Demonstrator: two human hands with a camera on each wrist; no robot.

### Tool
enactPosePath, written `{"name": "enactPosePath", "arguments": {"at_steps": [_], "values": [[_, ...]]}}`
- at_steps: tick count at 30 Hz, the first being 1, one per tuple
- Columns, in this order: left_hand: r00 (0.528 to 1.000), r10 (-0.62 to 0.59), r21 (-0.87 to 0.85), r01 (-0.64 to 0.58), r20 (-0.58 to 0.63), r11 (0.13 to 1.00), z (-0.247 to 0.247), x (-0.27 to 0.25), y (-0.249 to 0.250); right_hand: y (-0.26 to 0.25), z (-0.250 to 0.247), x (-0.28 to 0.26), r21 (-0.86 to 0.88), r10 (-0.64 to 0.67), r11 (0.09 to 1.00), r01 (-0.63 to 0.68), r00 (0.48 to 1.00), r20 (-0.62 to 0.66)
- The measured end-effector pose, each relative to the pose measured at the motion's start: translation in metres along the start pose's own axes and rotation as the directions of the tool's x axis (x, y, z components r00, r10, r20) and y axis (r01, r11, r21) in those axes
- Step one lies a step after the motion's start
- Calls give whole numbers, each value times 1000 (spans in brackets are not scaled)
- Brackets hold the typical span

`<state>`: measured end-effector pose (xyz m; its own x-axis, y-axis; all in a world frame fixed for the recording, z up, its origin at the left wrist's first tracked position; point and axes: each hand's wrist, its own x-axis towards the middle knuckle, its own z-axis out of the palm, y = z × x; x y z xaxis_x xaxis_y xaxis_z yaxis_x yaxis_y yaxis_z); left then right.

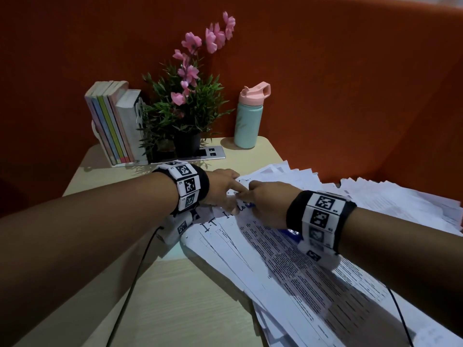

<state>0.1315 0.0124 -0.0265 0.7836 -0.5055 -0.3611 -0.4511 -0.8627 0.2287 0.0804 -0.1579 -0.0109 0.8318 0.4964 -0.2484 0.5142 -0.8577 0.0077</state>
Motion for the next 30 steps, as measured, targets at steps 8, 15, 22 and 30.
{"name": "enactPosePath", "arguments": {"at_steps": [8, 15, 22, 30], "values": [[945, -297, 74, 309, -140, 948, -24, -35, 11, 45, 16, -36, 280, 110, 957, -83, 990, -84], [850, -495, -293, 528, 181, 797, -6, -77, 22, 40, 14, -40, 316, 178, 938, -139, 979, -98], [881, -473, -335, 446, 1, 830, 6, -68, 49, 42, 16, -46, 400, 188, 906, -138, 978, -88], [927, -287, 24, 301, -240, 953, -29, -62, 36, 39, 3, -69, 431, 139, 900, -70, 981, -133]]}}
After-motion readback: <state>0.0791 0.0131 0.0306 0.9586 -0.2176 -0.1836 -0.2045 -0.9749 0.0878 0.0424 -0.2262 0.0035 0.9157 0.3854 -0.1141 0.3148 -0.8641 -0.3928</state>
